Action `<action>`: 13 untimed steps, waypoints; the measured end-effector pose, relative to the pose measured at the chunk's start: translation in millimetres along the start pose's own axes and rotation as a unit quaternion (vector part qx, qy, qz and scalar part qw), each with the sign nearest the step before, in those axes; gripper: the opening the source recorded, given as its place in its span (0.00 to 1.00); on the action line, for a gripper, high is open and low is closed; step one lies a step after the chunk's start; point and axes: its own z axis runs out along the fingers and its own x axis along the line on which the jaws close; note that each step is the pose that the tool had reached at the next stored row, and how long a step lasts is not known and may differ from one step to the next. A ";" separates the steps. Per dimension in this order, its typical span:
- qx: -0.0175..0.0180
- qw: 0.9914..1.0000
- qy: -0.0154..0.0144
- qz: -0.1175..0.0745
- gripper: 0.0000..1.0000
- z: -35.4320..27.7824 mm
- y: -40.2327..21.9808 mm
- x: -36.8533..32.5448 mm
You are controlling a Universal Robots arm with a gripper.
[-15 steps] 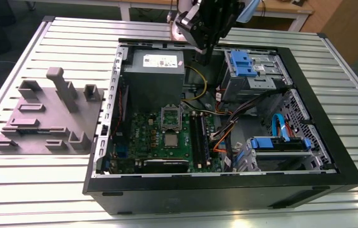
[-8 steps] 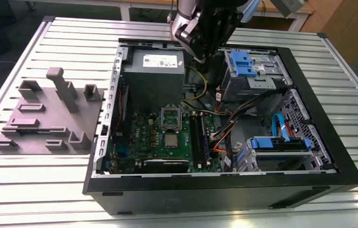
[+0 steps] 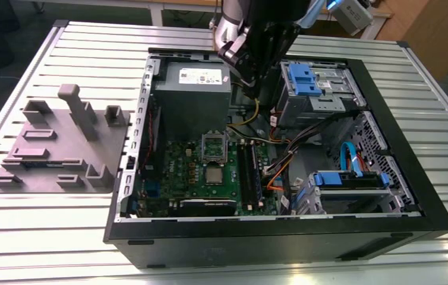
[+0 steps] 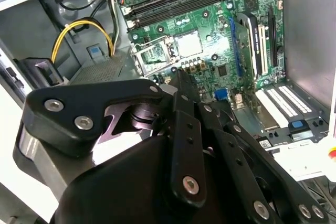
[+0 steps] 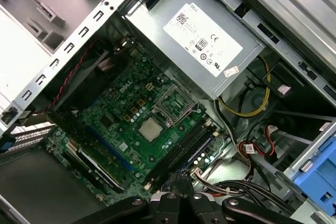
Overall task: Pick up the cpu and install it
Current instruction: 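Close the cpu cover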
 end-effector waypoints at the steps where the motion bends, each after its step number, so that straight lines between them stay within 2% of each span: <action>1: 0.000 1.000 0.000 0.000 0.10 0.7 0.0 0.0; 13: -0.002 1.000 -0.002 0.000 0.10 5.6 -0.1 0.0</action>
